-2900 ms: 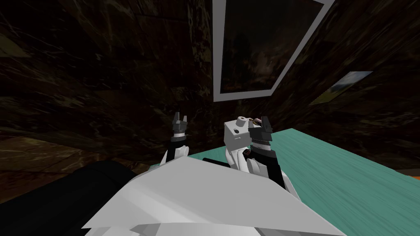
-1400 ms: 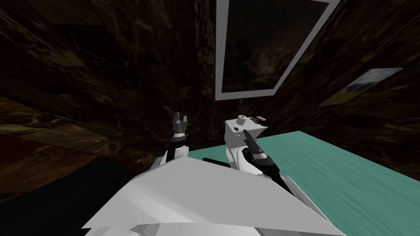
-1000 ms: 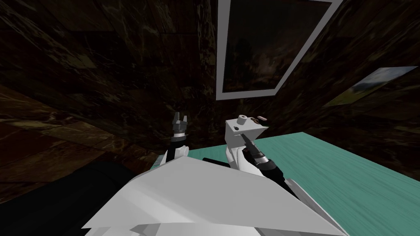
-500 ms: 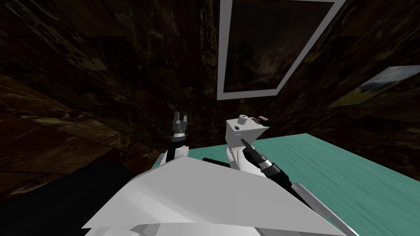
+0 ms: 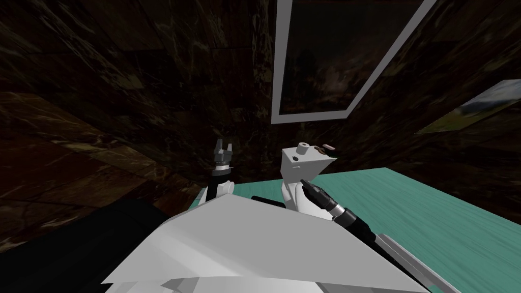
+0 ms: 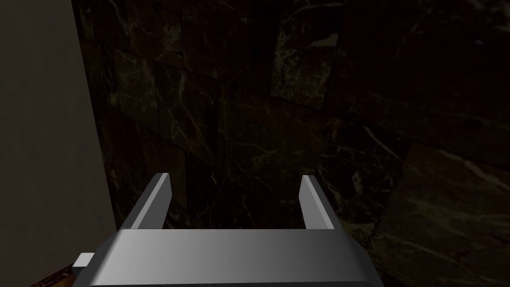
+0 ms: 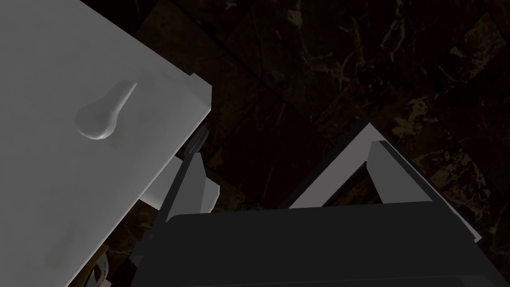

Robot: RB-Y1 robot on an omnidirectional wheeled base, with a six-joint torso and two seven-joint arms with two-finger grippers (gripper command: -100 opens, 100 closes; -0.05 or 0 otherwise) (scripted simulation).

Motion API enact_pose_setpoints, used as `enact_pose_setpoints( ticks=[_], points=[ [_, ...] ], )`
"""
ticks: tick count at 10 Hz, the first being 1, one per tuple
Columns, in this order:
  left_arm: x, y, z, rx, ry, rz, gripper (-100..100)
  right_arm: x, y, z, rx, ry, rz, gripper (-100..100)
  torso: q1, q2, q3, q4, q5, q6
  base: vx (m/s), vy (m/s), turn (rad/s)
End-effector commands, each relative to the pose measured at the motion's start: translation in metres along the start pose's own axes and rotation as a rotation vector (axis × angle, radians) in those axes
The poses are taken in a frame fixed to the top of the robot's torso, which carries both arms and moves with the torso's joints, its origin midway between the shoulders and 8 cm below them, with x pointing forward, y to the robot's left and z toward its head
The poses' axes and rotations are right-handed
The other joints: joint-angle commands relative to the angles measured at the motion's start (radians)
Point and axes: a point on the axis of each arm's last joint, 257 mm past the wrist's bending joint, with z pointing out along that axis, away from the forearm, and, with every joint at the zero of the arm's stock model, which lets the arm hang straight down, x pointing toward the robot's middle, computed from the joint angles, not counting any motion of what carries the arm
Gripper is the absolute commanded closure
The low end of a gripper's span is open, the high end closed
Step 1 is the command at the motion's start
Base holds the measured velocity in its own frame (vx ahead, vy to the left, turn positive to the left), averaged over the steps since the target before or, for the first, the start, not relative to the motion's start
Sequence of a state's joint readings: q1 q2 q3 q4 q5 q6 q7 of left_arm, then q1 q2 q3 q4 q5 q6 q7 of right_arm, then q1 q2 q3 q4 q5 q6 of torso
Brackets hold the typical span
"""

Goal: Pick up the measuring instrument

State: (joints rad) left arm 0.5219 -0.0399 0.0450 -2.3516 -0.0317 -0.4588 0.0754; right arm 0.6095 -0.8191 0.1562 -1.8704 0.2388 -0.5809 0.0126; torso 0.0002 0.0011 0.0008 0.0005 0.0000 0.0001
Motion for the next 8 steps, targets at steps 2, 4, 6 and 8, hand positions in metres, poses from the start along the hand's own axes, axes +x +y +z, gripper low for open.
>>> enact_pose_setpoints(
  ticks=[2,4,6,8],
  points=[
    [0.0,0.0,0.0,0.0,0.0,0.0,0,0.011,-0.019,-0.016,0.037,0.079,-0.047,-100,0.0,-0.001,0.0,0.0,0.0,0.0,-0.008,0.009,0.033],
    [0.0,0.0,0.0,0.0,0.0,0.0,0,0.019,-0.035,-0.032,0.068,0.144,-0.083,-100,0.0,-0.001,-0.001,0.0,0.0,0.0,-0.009,0.02,0.068],
    [0.0,0.0,0.0,0.0,0.0,0.0,0,0.025,-0.05,-0.049,0.093,0.218,-0.128,-100,0.001,-0.001,-0.001,0.0,0.0,0.0,-0.009,0.032,0.048],
    [0.0,0.0,0.0,0.0,0.0,0.0,0,0.022,-0.055,-0.054,0.101,0.25,-0.153,-100,0.002,-0.001,-0.001,0.0,0.0,0.0,-0.001,0.021,0.013]
  ],
)
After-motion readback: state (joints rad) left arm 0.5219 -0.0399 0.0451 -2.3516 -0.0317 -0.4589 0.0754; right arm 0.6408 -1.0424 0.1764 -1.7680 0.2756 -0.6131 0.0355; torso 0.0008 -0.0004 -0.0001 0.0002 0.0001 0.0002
